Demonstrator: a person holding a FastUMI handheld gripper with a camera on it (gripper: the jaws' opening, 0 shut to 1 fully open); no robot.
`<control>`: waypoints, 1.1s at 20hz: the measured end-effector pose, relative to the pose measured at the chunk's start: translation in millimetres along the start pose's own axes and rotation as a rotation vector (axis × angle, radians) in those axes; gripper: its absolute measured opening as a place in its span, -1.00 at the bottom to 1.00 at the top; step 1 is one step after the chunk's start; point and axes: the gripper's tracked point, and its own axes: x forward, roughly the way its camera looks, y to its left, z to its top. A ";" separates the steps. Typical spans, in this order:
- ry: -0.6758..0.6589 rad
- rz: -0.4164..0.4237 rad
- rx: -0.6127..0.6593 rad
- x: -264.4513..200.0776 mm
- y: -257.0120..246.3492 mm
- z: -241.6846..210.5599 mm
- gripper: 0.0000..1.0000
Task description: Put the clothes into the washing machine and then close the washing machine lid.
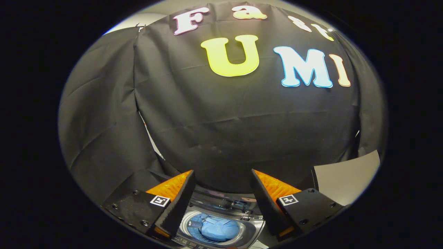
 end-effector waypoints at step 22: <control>0.207 -0.017 0.058 123.8 29.9 -59.7 0.96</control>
